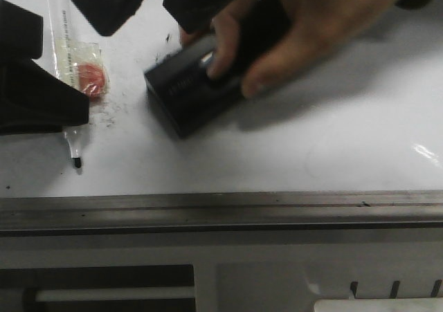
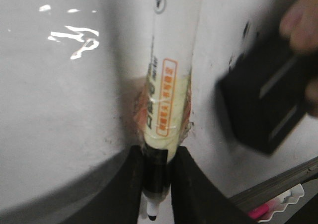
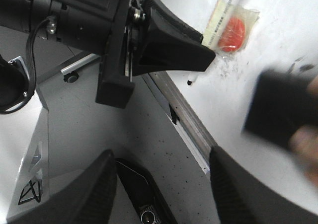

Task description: Write number 8 on whiteboard

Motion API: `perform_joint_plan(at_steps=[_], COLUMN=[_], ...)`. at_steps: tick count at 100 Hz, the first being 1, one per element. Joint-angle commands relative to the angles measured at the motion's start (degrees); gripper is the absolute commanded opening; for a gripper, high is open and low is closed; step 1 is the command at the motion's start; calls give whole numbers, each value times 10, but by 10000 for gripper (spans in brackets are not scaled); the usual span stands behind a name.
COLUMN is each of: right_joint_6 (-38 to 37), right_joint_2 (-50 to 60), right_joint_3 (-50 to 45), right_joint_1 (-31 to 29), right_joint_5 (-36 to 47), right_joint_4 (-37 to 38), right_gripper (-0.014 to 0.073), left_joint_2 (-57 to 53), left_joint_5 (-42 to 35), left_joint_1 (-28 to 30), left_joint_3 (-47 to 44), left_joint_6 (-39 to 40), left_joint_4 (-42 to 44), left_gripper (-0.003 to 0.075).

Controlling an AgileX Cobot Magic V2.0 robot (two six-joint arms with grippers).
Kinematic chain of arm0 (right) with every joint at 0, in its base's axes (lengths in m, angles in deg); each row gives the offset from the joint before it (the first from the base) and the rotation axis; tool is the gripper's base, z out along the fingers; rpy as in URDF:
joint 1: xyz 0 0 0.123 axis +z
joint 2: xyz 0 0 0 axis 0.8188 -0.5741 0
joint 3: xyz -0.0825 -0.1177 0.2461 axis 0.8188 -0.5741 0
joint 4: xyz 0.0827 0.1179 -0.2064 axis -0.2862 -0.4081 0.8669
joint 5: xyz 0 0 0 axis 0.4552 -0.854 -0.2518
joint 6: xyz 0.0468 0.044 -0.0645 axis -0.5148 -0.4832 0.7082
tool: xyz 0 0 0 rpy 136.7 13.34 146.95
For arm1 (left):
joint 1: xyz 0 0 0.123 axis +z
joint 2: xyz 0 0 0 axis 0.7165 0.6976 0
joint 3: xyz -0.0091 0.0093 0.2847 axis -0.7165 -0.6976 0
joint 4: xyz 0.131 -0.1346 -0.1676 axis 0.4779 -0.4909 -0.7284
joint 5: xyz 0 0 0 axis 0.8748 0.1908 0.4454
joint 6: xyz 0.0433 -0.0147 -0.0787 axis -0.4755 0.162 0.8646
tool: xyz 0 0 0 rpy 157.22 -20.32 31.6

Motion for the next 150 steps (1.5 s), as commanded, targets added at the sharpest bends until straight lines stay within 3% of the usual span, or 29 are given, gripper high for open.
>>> perform_joint_plan(at_steps=[1,15,37,44,61,68,85,120,150], right_joint_6=[4,4,4,4,4,4,4,6,10], right_joint_2=[12,12,15,20,52,75,149,352,467], right_joint_3=[16,16,16,16,11,-1,-75,-357,-508], right_joint_1=[1,1,1,1,1,1,1,1,1], right_joint_5=[26,25,26,28,57,87,194,508,561], right_joint_4=[-3,-3,2,6,25,28,32,55,61], right_gripper=[365,365,339,250,-64,-62,-63,-63,-63], left_joint_2=[1,-2,-41,-63,-128,-160,-245,-407,-461], left_joint_5=[-44,-44,-39,-26,22,31,47,-25,-33], left_joint_1=[0,0,0,0,1,1,1,1,1], left_joint_3=[19,19,19,19,19,19,14,-98,-165], left_joint_6=[5,5,5,5,5,5,5,5,5], left_joint_4=[-2,-2,-2,-1,3,14,73,121,140], left_gripper=[135,333,355,355,354,318,-20,-20,-20])
